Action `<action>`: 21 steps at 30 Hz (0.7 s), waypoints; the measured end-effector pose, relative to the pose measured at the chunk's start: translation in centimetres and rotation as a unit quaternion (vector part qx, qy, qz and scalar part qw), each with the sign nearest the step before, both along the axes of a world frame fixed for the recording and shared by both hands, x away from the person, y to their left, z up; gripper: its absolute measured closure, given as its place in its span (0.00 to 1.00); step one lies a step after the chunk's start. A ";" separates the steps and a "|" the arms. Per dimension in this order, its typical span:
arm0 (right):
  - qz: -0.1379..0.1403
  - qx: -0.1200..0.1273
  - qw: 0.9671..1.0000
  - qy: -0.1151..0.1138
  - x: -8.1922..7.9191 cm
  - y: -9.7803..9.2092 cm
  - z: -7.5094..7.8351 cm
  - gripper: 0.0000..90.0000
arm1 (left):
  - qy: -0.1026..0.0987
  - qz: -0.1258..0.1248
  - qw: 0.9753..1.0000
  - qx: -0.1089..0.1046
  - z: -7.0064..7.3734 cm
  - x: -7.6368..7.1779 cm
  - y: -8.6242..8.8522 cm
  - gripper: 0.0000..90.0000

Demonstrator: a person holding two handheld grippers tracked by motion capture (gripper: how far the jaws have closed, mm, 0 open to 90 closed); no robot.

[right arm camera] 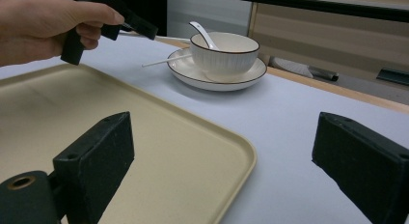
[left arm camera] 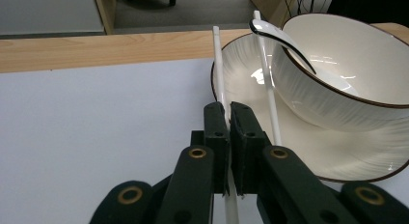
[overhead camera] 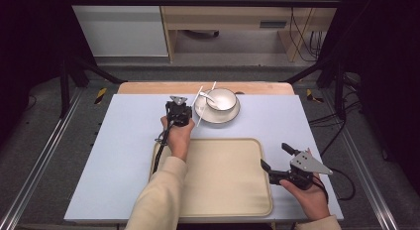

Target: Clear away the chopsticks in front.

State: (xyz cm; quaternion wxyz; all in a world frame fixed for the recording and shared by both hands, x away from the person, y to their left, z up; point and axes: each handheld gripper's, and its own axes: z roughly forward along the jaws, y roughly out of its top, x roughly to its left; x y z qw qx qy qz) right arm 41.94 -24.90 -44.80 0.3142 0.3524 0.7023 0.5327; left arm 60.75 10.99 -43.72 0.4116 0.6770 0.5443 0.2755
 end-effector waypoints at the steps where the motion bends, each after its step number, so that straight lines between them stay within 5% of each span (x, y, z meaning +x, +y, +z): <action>1: -0.001 0.000 1.000 0.000 0.0 0.0 0.0 0.09 | -0.001 0.000 1.000 0.000 0.1 -0.1 0.1 0.95; 11: 0.003 -0.001 1.000 0.000 0.0 0.2 0.0 0.09 | -0.011 0.005 1.000 -0.007 0.7 -2.0 1.7 0.95; 21: 0.006 -0.002 1.000 -0.001 -0.1 0.3 0.1 0.09 | -0.024 0.023 0.999 -0.021 1.3 -5.7 4.4 0.95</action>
